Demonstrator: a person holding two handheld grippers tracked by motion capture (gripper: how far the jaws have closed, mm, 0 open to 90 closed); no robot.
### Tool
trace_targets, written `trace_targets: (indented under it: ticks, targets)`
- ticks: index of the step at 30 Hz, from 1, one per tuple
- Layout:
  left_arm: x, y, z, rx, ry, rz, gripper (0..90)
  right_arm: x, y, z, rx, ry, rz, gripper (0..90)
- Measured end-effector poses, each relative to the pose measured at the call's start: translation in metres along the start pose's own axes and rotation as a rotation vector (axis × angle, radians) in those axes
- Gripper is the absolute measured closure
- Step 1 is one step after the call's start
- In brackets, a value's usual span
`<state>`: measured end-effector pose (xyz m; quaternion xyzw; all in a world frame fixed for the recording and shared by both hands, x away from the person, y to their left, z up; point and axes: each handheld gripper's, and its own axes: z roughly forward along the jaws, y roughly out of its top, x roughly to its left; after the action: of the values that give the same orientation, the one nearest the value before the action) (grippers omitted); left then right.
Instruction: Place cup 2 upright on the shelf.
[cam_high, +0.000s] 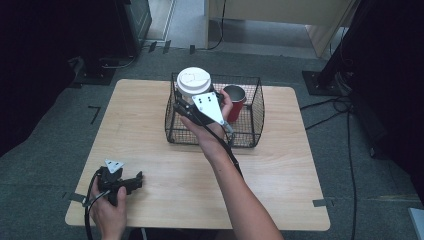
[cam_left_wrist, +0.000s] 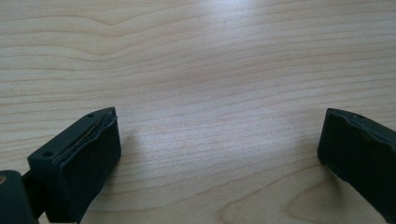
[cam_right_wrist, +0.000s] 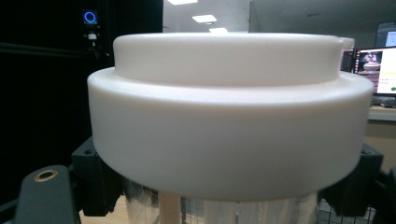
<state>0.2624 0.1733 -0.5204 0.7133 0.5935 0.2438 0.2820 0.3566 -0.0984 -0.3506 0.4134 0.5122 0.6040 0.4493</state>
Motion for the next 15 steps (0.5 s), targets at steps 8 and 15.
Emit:
trace_targets:
  ticks: [8,15]
  targets:
    - [0.000,0.000,0.000,-0.001,0.001,0.001,0.0,-0.002,-0.006,0.015,0.016,-0.012,-0.008,16.1]
    - [0.000,0.000,0.000,0.000,0.000,0.000,0.0,-0.003,-0.013,0.027,0.019,-0.013,-0.004,16.1]
